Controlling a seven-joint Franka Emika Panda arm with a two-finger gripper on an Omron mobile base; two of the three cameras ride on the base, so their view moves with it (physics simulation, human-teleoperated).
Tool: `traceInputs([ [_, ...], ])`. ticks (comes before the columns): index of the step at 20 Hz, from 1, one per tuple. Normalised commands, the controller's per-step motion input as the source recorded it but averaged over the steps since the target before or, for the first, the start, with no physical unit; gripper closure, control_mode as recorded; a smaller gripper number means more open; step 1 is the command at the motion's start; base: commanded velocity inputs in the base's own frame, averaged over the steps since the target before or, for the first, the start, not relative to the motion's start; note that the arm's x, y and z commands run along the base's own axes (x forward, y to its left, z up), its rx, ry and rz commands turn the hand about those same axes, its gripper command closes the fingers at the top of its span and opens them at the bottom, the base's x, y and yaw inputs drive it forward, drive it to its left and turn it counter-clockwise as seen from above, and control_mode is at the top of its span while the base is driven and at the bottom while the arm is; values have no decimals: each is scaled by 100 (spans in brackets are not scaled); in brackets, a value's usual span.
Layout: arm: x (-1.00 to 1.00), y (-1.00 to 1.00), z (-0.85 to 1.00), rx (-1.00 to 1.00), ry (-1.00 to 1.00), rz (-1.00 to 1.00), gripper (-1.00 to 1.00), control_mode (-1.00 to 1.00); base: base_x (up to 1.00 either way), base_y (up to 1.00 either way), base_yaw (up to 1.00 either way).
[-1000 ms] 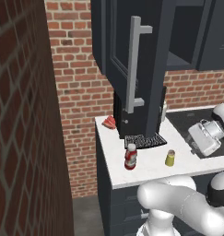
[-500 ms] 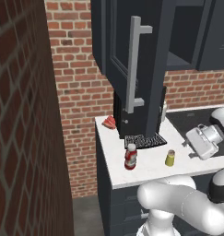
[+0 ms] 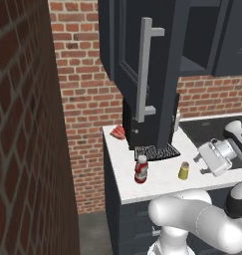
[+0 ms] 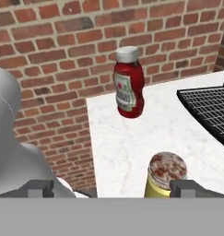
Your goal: Put the shaker and condiment bottle from the counter next to their counterparts in the cabinet.
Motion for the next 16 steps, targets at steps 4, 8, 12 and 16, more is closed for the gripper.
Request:
traceInputs([
  [4,21,0,0,0,0,-12,-100,-100,0,0,0],
  [8,6,0,0,0,0,-14,-100,-100,0,0,0],
  [12,0,2,-3,0,0,0,-100,-100,0,0,0],
  [16,0,22,-17,0,0,-6,-100,-100,0,0,0],
])
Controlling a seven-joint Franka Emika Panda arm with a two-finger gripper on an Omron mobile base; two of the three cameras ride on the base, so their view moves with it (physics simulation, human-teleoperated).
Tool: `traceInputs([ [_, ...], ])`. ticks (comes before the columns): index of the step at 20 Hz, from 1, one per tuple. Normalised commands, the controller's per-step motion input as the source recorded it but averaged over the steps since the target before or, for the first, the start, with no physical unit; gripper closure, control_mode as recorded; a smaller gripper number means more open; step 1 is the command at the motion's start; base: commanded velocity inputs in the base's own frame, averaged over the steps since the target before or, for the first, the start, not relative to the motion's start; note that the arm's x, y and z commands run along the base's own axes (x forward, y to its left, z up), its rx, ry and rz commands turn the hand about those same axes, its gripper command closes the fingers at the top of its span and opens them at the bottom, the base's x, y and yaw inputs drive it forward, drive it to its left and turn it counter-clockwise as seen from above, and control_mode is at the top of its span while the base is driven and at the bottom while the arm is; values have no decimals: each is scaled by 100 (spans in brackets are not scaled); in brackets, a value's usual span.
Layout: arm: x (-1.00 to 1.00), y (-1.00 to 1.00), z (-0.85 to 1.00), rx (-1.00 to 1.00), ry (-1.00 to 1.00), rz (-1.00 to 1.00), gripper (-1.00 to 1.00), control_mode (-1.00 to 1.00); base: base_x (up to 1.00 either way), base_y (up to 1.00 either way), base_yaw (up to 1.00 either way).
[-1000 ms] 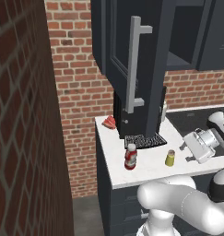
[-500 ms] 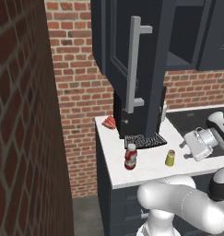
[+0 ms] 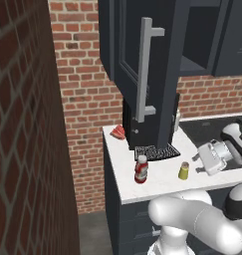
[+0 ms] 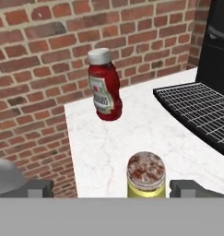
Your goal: Put the shaker and condiment bottle from the counter next to their counterparts in the cabinet.
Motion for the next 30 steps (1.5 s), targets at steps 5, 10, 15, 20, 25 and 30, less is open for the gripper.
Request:
traceInputs([
  [5,4,10,-7,0,-1,-12,-100,-100,0,0,0],
  [10,14,0,0,0,0,-6,-100,-100,0,0,0],
  [15,26,0,-1,0,0,-3,-100,-100,0,0,0],
  [20,32,0,-27,0,0,0,-100,-100,0,0,0],
  [25,4,0,-17,0,0,0,-100,-100,0,0,0],
  [30,0,0,-12,0,0,0,-100,-100,0,0,0],
])
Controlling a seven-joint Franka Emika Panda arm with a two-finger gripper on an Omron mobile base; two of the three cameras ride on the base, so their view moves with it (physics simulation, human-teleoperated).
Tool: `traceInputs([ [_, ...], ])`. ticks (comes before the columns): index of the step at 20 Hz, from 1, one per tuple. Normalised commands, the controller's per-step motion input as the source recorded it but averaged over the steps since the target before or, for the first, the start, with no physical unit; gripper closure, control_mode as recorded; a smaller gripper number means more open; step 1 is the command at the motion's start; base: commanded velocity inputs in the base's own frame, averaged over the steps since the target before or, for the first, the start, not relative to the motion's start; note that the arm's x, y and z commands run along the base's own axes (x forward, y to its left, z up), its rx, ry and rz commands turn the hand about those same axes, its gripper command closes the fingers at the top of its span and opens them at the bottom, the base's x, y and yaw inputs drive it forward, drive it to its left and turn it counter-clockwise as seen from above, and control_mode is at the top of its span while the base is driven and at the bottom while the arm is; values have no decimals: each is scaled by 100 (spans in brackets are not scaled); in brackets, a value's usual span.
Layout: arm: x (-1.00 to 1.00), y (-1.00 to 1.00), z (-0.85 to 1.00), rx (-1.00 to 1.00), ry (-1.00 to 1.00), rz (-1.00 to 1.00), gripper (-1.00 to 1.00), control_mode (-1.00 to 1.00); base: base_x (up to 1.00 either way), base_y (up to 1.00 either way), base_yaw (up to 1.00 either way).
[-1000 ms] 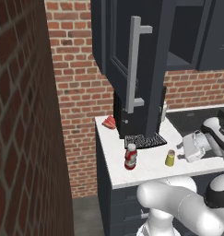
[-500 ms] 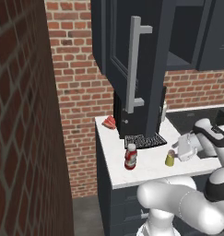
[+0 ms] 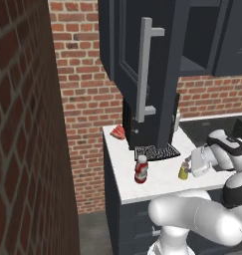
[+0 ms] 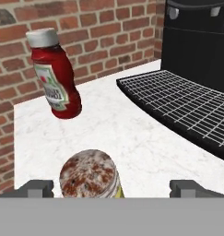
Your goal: Put the shaker and condiment bottle from the counter next to their counterparts in the cabinet.
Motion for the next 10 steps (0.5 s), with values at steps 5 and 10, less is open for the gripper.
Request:
traceInputs([
  [5,0,0,-10,0,0,0,-100,-100,0,0,0],
  [10,0,3,-17,0,0,0,-100,-100,0,0,0],
])
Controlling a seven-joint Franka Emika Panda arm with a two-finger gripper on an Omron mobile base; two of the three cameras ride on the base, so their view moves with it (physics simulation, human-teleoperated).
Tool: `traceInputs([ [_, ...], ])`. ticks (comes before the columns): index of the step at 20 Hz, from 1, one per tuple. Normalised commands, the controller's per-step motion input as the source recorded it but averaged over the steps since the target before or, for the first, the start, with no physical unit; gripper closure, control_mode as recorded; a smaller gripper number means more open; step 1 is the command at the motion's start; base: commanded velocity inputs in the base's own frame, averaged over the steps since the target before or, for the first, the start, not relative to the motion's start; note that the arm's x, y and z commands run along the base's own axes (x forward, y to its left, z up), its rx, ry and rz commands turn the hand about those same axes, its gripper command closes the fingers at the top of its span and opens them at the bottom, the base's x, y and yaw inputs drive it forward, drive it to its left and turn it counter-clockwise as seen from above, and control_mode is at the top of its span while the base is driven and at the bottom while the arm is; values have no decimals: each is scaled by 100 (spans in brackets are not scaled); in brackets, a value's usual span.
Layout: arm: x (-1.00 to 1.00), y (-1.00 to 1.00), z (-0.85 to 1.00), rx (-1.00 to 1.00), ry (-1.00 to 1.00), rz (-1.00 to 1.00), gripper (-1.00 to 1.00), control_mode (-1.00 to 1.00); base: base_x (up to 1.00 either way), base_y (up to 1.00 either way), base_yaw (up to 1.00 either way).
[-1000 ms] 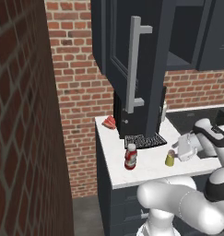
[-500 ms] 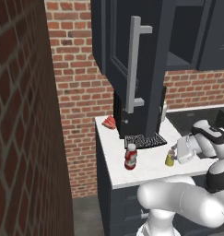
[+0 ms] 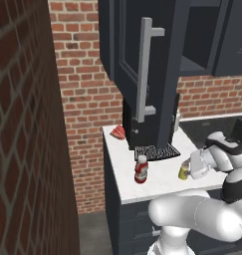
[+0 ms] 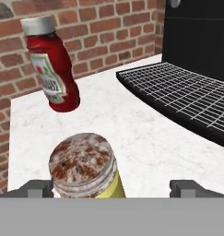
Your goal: Put the shaker and condiment bottle from the counter next to their counterparts in the cabinet.
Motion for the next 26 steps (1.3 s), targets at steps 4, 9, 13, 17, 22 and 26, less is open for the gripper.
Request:
traceInputs([
  [4,0,12,-22,0,0,0,-100,-100,0,0,0],
  [9,0,14,-24,0,1,0,-100,-100,0,0,0],
  [13,0,4,-21,0,0,0,100,-100,0,0,0],
  [17,0,0,0,0,0,0,100,-100,0,0,0],
  [22,-2,0,4,0,0,0,100,-100,0,0,0],
  [26,-3,2,33,4,0,0,100,-100,0,0,0],
])
